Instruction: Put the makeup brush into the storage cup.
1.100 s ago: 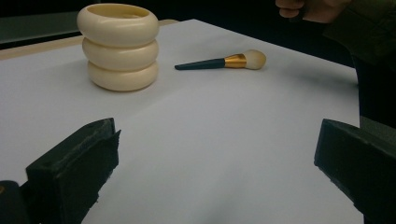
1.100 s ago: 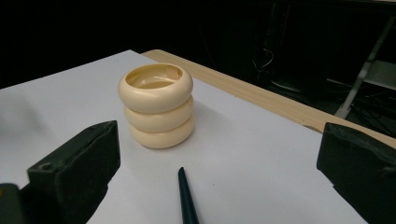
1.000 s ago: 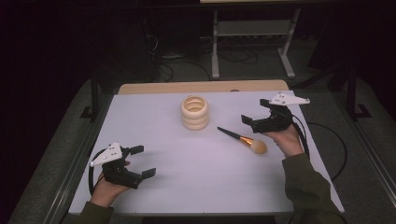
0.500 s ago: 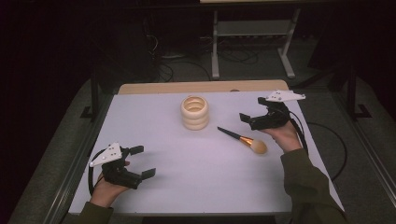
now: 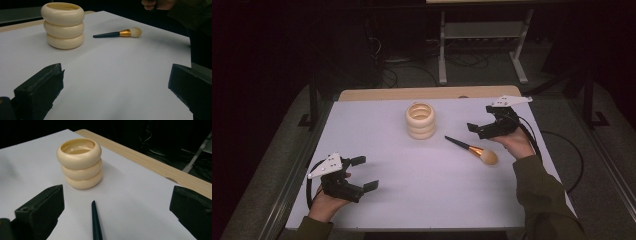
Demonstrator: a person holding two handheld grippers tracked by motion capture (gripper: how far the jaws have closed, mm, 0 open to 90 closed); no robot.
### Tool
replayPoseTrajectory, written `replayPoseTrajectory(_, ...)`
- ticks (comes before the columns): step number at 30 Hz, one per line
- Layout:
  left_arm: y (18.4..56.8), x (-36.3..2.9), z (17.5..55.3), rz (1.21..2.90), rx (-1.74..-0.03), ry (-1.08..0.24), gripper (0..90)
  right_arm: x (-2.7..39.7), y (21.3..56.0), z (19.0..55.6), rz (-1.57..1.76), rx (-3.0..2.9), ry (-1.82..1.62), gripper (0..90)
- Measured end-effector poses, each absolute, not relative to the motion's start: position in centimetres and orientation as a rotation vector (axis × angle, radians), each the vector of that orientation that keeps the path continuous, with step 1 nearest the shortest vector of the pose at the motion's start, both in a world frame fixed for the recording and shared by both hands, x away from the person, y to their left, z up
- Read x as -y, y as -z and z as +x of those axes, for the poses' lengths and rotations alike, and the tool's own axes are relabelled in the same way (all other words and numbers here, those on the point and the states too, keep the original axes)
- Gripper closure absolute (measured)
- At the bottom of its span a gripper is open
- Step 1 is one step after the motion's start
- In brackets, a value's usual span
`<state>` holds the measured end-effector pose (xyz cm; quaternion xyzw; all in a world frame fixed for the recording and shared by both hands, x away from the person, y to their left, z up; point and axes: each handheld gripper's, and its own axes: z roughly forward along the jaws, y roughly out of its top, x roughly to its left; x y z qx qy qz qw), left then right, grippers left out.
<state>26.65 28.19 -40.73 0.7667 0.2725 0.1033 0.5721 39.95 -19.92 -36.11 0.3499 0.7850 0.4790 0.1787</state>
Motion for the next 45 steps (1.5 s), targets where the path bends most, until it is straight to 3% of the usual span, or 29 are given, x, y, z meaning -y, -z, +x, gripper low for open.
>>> replayPoseTrajectory(45, 40.7, -28.1, 26.7, 1.803, -0.635, -0.237, 0.0, 18.4, 37.0, 41.6, 1.027, -2.521, -1.01, 4.0)
